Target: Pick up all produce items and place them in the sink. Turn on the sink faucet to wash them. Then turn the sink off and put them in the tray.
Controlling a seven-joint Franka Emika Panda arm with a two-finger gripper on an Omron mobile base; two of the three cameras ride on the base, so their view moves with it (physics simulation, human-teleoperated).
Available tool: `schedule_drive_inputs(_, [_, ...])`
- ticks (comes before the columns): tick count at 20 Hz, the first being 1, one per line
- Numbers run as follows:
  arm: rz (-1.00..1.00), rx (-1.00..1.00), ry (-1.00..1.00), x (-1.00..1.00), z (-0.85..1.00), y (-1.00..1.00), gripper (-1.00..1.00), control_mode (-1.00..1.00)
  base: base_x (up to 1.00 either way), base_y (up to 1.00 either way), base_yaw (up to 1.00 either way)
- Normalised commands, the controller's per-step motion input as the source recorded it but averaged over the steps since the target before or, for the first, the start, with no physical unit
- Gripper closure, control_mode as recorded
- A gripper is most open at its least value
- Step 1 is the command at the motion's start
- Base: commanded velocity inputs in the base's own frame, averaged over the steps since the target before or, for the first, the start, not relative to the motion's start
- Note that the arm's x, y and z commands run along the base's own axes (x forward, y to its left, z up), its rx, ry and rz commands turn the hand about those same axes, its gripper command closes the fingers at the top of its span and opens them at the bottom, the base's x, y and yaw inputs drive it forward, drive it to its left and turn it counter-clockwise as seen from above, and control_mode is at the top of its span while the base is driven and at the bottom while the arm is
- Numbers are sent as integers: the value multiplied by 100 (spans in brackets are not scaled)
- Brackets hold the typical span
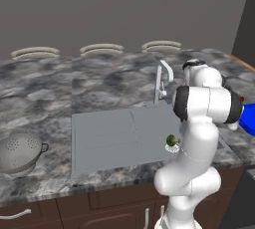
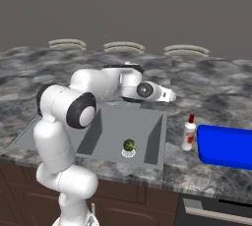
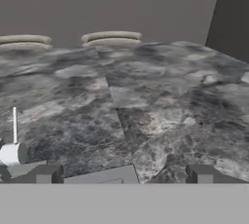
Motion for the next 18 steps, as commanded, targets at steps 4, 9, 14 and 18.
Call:
schedule_drive_inputs(4, [-26, 0, 67, -50, 81, -5, -100, -100, 0, 0, 0])
schedule_drive_inputs(9, [-19, 0, 55, -33, 100, -4, -100, -100, 0, 0, 0])
schedule_drive_inputs(14, [-11, 3, 39, -3, 100, 8, -100, -100, 0, 0, 0])
schedule_drive_inputs(18, [-12, 8, 52, 0, 100, 26, -100, -100, 0, 0, 0])
